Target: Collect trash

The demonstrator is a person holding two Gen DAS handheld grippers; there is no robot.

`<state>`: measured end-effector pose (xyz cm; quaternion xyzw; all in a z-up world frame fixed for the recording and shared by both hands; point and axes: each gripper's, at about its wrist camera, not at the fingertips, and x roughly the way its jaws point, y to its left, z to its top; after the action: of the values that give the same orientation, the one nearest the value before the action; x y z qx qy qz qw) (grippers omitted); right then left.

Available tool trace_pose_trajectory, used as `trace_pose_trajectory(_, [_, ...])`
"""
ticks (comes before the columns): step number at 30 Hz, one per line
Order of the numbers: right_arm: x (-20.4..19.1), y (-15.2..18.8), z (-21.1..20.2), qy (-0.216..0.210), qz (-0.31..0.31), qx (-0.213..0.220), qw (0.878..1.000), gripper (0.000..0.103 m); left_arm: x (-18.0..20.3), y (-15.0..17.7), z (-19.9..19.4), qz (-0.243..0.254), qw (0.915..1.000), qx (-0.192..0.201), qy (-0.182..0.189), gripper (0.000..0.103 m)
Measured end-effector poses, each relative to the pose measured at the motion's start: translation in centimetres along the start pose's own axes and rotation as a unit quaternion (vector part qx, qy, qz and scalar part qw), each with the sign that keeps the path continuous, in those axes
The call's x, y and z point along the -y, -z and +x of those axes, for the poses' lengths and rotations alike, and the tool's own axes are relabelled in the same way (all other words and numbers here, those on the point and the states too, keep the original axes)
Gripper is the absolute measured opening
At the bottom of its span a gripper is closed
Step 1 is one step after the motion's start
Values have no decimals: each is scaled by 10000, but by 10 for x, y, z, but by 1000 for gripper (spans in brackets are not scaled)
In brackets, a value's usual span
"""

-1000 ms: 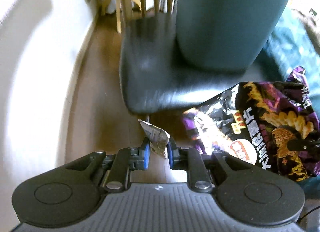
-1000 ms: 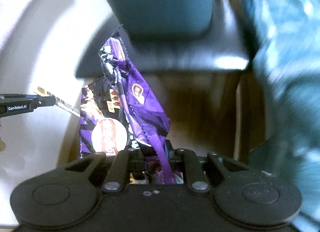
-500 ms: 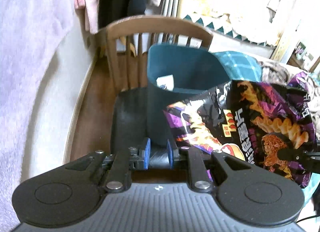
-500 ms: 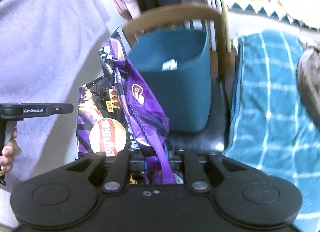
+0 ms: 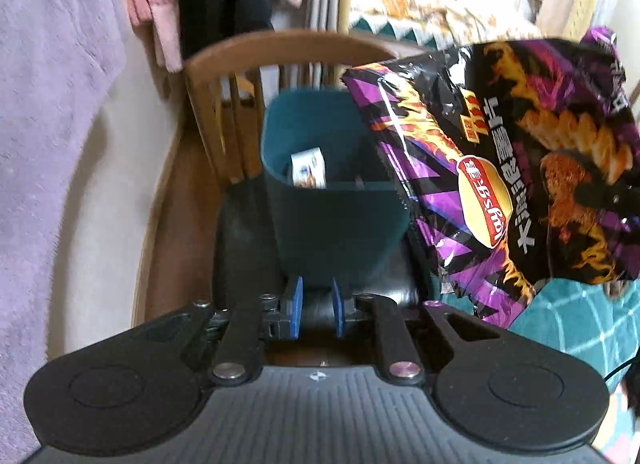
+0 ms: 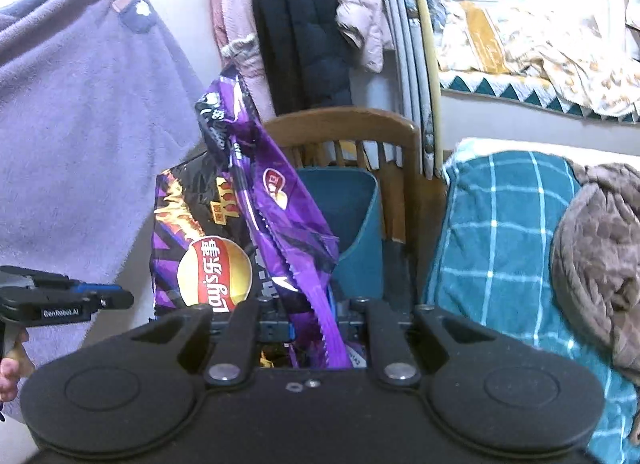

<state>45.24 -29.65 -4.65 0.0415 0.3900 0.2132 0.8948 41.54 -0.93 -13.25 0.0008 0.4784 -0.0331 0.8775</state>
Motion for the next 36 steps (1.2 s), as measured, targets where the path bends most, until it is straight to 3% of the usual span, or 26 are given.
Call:
trace_pose_trajectory(5, [-8,25,1,198,122,-246,9994,14,-9,21,25,161,9989,-309,315,16])
trace_pose_trajectory(12, [-30,65,26,694,378,-623,9949,14,-19,65,88,1205,9872,-735,744,18])
trace_pose_trajectory(15, [-40,94,40,907,671,-805,9904,14,-15,90,122,1742,9757,-948,930,35])
trace_pose_trajectory(17, [-43,116,53,1045,846,-982,9860,14,-13,111,147,1970,9669,-1121,1167,67])
trace_pose_trajectory(19, [-43,139,68,1175,866,-1115,9830,14,-10,133,170,2140,9622,-1145,1234,82])
trace_pose_trajectory(22, [-37,177,100,1342,691,-1360,9791,14,-4,164,220,2249,9577,-1279,1263,82])
trace_pose_trajectory(25, [-22,221,137,1460,454,-1576,9756,14,2,202,286,2102,9594,-1553,1064,82])
trace_pose_trajectory(30, [13,303,207,1583,571,-1902,9672,14,4,256,403,1730,9653,-1813,736,82])
trace_pose_trajectory(36, [42,395,279,2038,914,-2175,9502,14,13,318,531,1990,9593,-1968,373,82])
